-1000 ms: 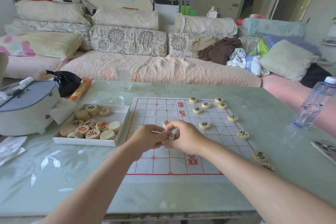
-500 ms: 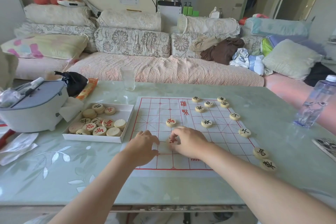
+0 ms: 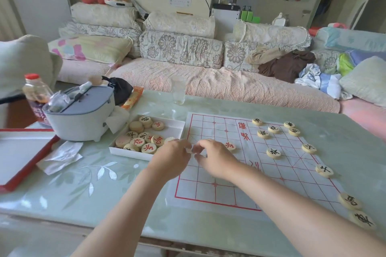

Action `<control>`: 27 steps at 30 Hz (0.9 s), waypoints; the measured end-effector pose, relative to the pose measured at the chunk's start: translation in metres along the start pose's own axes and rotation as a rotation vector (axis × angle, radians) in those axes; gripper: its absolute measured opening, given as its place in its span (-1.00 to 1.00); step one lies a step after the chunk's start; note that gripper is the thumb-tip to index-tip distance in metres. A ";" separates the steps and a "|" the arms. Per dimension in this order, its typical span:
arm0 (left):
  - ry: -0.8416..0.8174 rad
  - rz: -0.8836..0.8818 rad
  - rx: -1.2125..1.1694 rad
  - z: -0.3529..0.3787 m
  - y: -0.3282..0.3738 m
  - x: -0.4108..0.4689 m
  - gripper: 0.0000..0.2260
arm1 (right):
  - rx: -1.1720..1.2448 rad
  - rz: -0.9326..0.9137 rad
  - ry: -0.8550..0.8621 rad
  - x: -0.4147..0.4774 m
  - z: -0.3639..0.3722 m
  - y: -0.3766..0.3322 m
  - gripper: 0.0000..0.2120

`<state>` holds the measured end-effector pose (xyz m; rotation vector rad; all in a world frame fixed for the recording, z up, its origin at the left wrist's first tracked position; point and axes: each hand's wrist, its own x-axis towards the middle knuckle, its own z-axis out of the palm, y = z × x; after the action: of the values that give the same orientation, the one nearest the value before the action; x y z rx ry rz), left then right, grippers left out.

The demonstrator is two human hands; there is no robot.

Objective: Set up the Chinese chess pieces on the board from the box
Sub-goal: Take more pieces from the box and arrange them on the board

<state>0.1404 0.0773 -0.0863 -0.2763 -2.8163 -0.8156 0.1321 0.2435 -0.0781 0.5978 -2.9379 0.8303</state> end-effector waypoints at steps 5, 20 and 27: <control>0.121 -0.074 -0.049 -0.026 -0.043 0.008 -0.77 | 0.017 -0.021 -0.011 0.043 0.020 -0.036 -0.78; 0.059 -0.149 0.118 -0.051 -0.121 0.023 -0.64 | -0.249 0.031 -0.170 0.134 0.053 -0.055 -0.60; 0.072 -0.135 0.024 -0.051 -0.113 0.034 -0.62 | 0.082 0.036 -0.110 0.142 0.048 -0.058 -0.95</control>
<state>0.0888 -0.0403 -0.0933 -0.0517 -2.7993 -0.8013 0.0253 0.1236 -0.0715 0.6168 -3.0340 0.9561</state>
